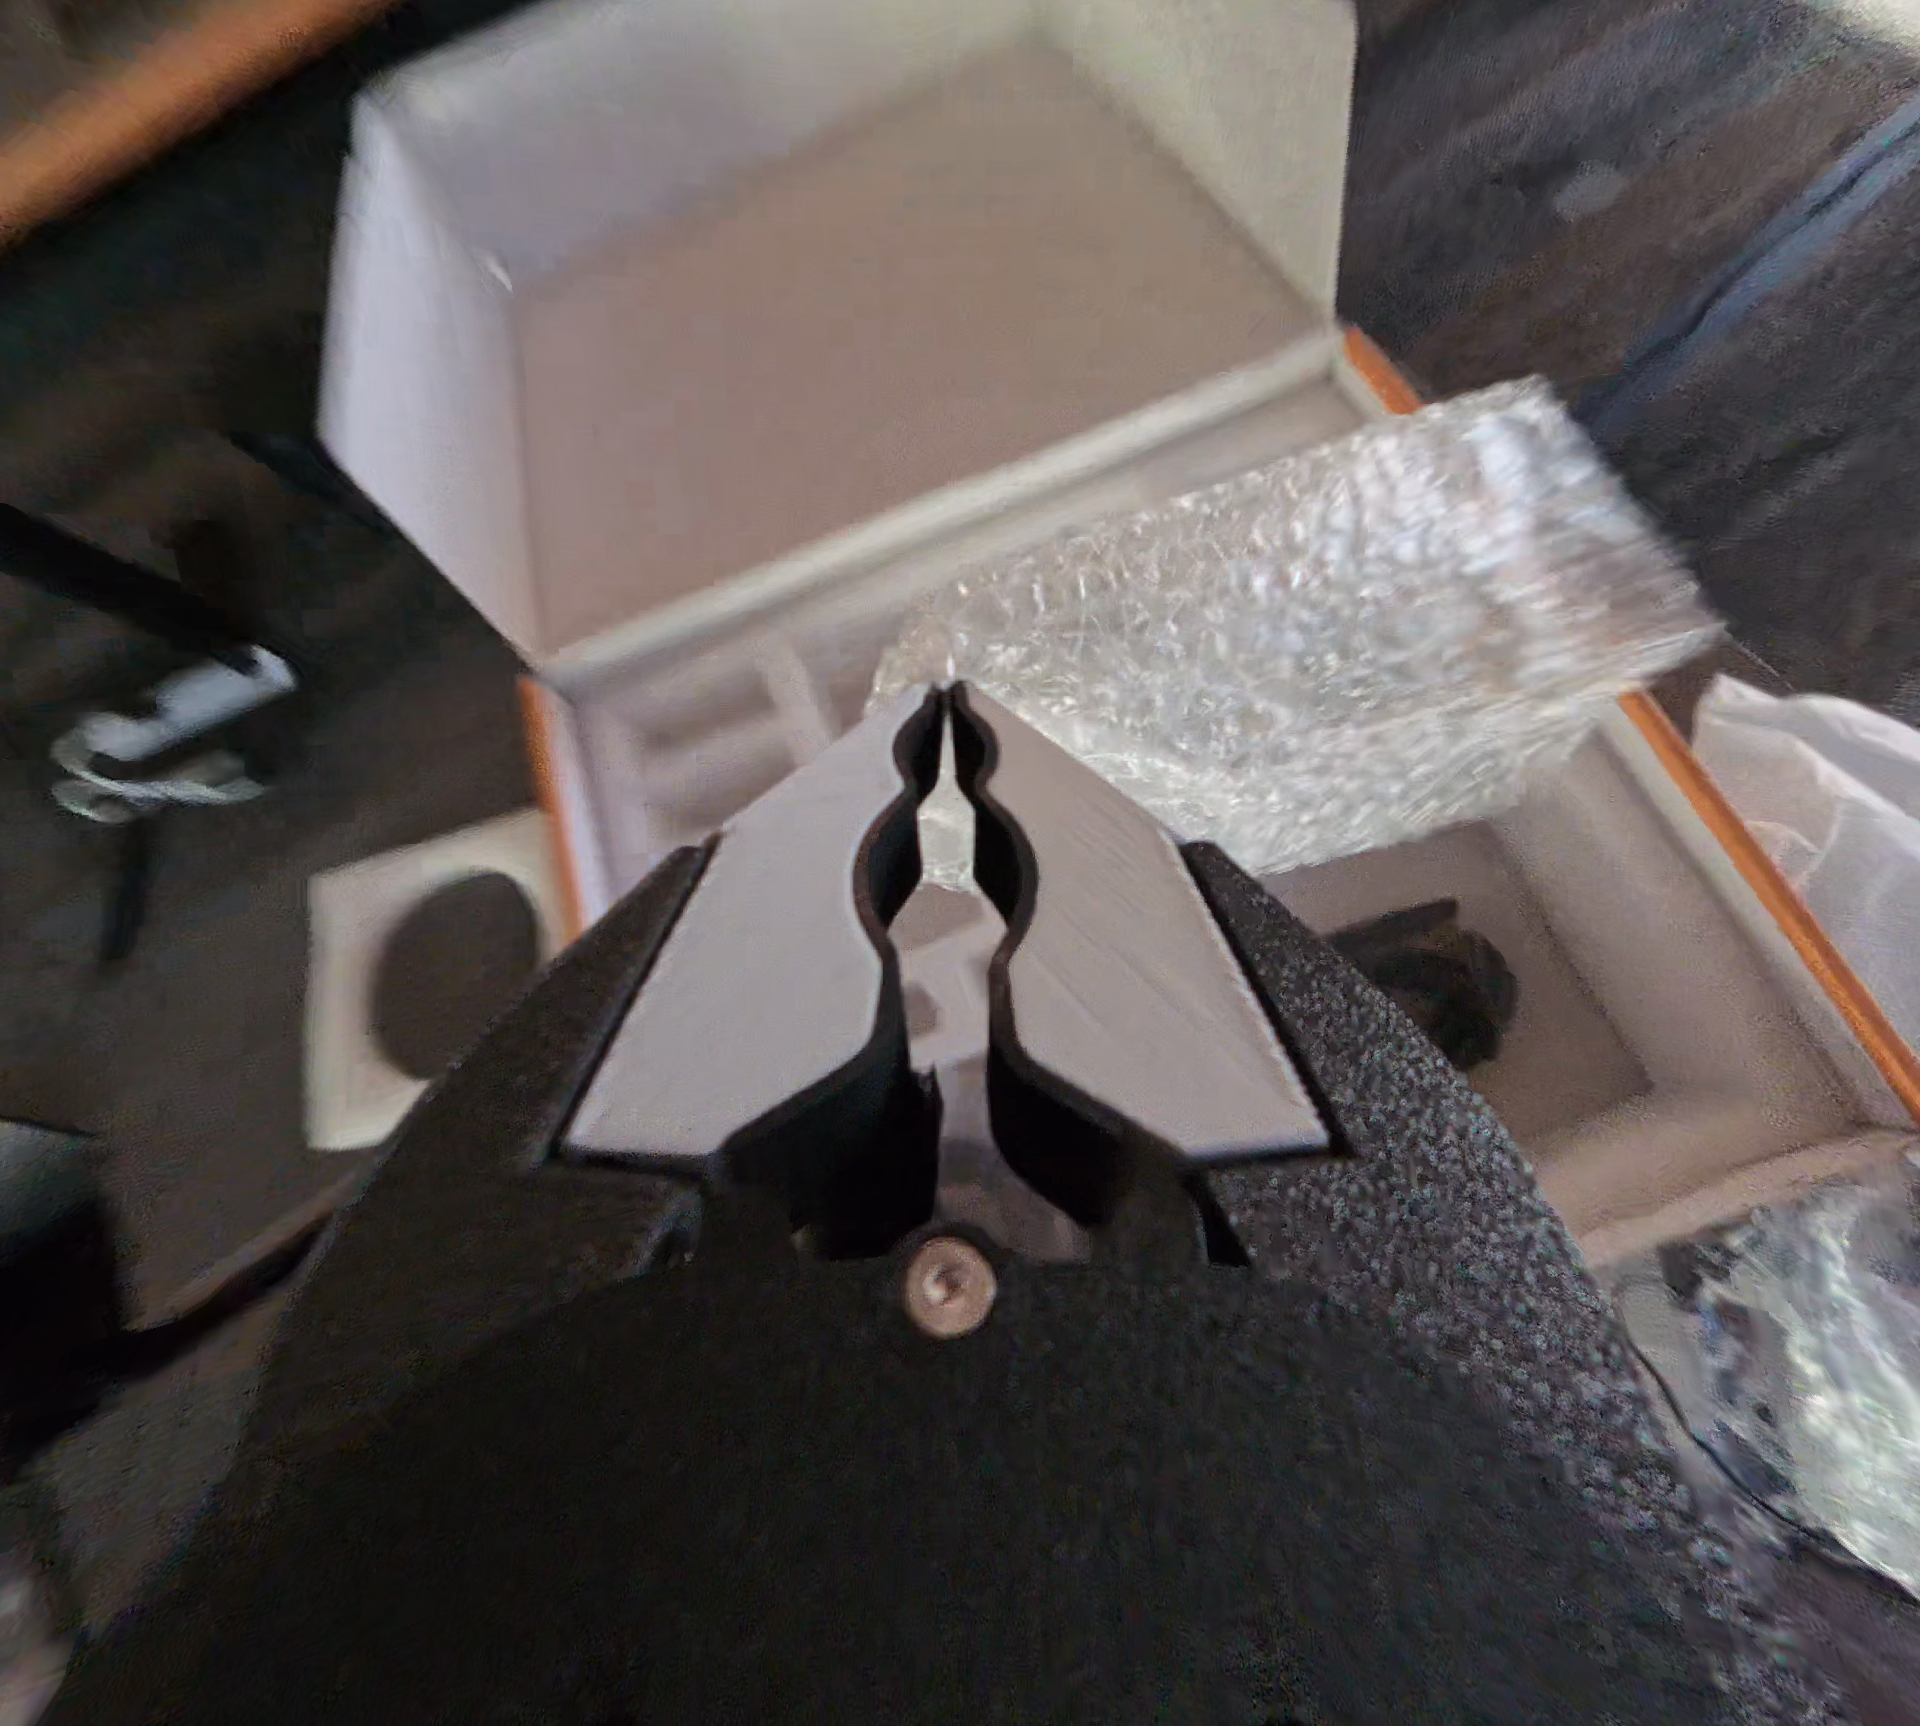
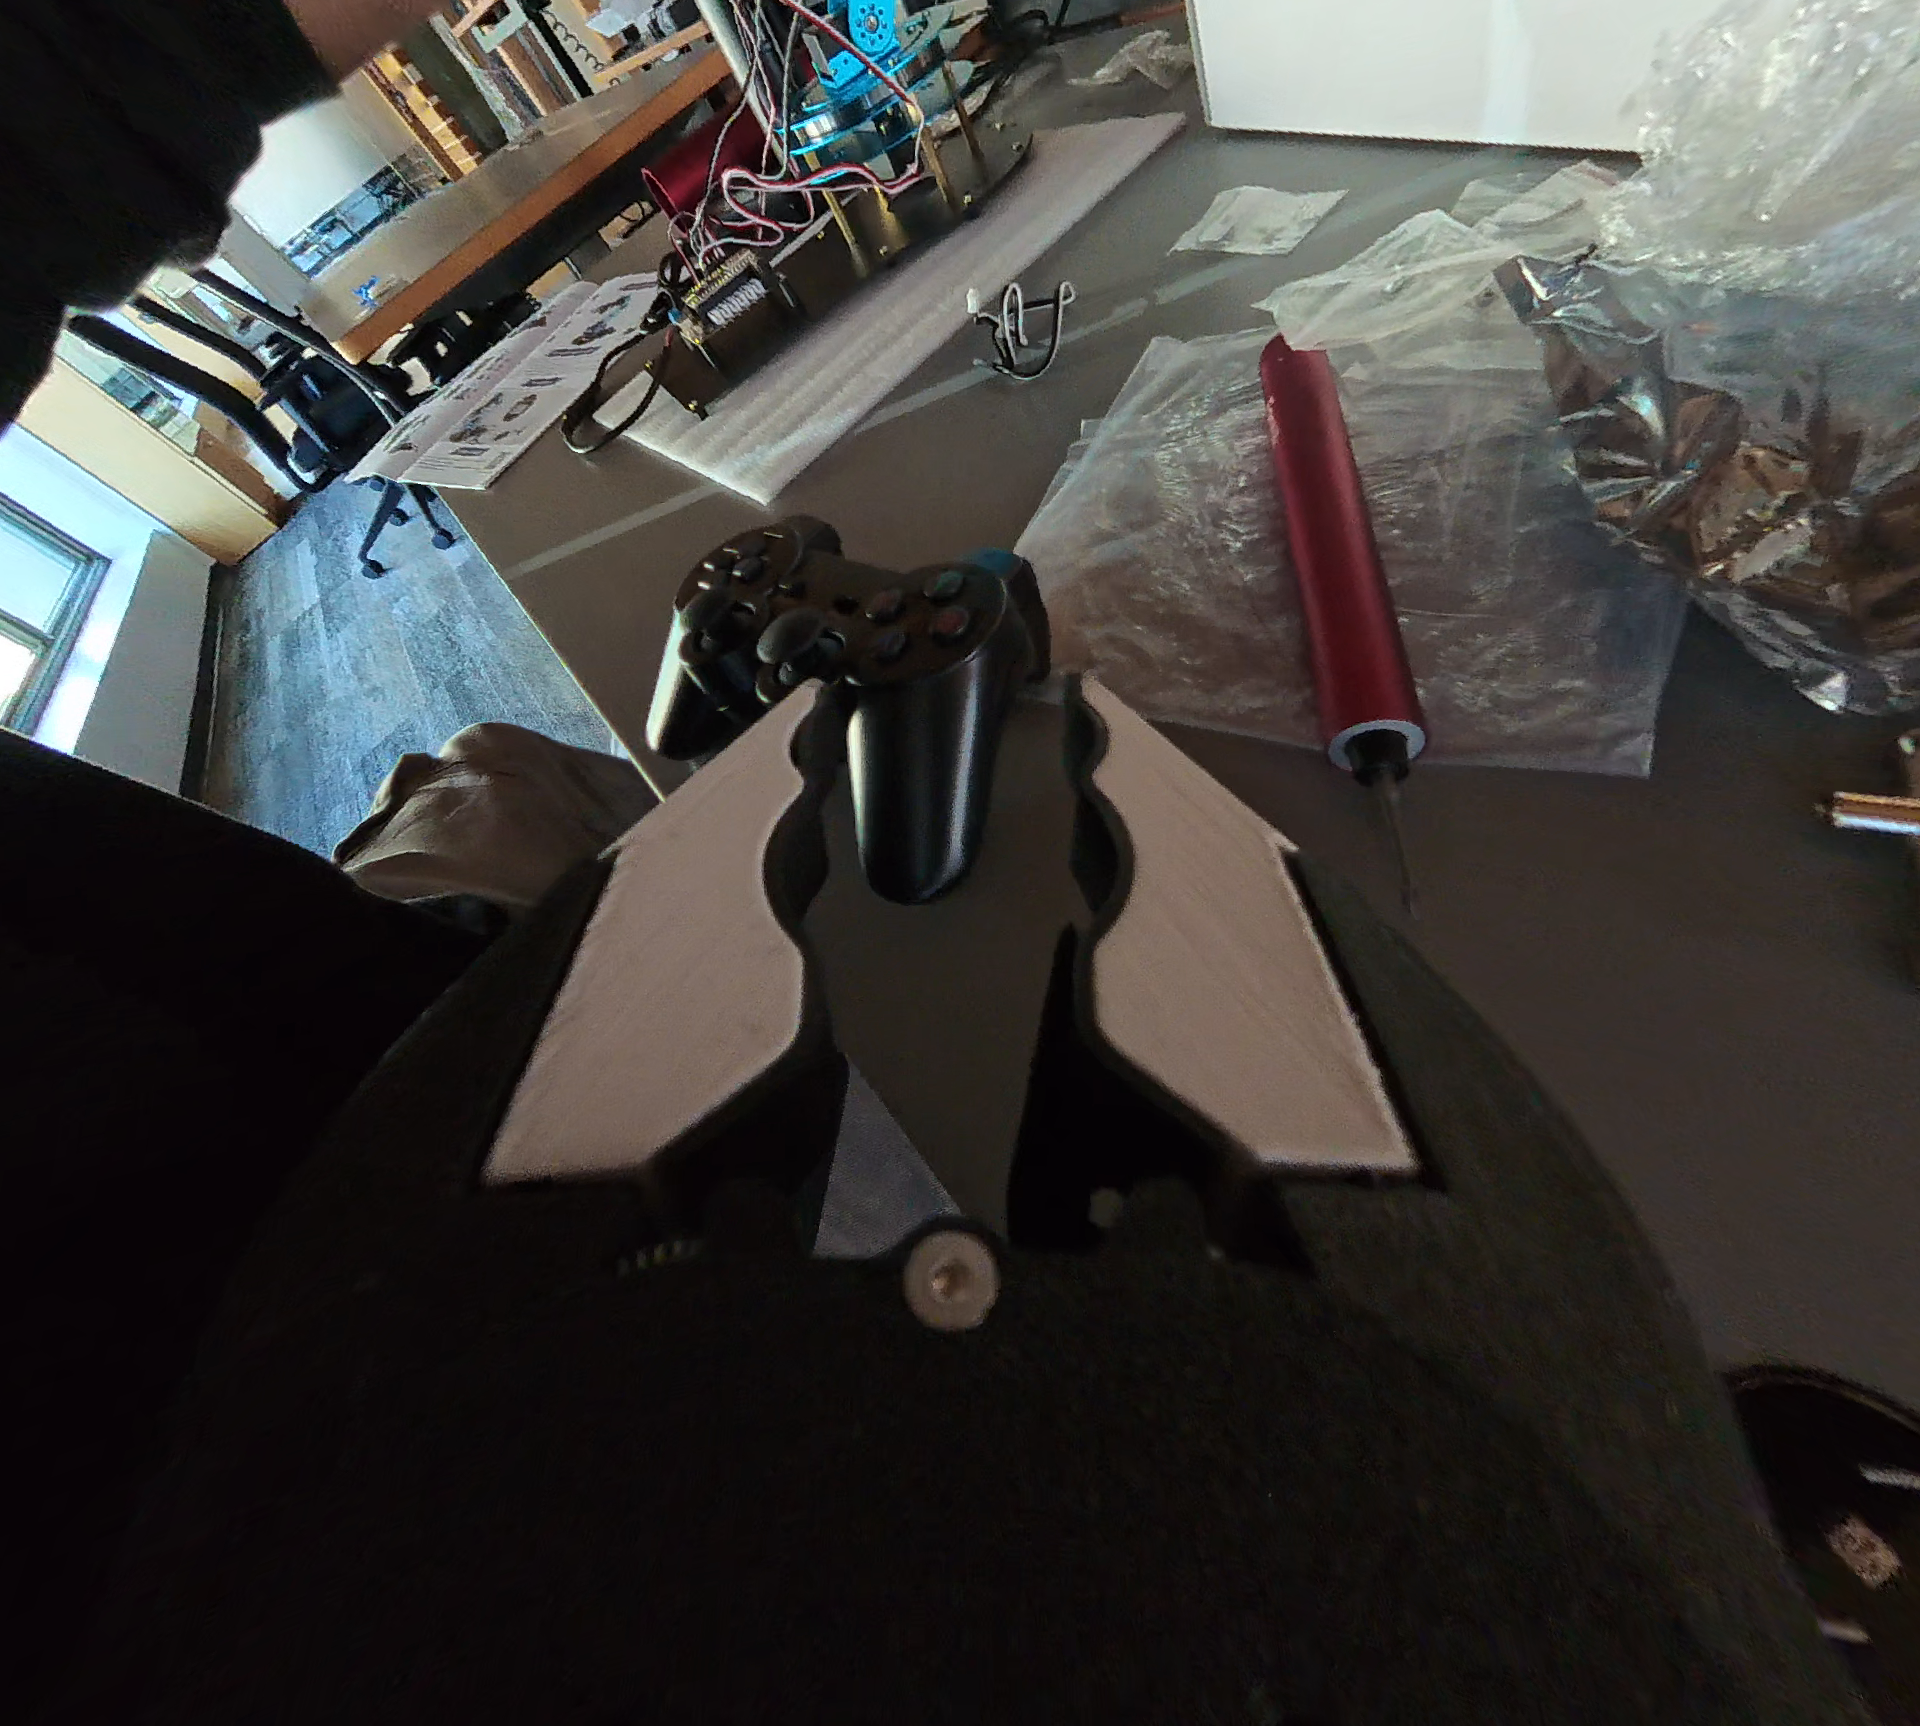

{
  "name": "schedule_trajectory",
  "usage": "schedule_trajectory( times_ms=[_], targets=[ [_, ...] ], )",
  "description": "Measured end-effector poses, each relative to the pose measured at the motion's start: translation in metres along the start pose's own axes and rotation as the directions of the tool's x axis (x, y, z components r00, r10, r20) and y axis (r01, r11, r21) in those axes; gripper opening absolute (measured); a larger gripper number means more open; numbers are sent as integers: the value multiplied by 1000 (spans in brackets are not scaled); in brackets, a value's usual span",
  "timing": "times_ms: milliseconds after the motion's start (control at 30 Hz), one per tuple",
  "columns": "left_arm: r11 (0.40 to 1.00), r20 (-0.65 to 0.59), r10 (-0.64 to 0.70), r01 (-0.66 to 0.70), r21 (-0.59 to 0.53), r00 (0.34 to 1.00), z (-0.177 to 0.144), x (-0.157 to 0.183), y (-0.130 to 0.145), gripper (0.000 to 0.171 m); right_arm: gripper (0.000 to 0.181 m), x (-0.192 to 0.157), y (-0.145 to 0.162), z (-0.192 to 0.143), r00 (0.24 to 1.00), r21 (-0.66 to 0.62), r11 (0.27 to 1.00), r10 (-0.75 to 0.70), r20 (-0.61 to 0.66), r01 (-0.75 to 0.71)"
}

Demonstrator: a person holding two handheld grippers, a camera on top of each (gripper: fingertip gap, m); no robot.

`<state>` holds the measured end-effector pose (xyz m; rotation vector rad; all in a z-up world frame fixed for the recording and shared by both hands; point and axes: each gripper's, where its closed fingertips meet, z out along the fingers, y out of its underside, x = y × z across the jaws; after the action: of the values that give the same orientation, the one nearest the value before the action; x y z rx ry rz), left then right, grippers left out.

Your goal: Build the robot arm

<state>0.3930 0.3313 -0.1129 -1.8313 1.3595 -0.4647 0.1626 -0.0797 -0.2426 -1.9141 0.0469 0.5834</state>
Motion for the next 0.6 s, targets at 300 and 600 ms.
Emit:
schedule_trajectory(
  times_ms=[300, 600],
  targets=[
    [993, -288, -48, 76, 87, 956, -106, 37, 73, 56, 40, -9, -3, 6, 999, 43, 999, 0, 50, -2],
    [989, -28, -29, 33, 145, 999, -352, -60, 306, 48, 38, -46, -41, 40, 977, 69, 975, -210, -24, 212]
  ],
)
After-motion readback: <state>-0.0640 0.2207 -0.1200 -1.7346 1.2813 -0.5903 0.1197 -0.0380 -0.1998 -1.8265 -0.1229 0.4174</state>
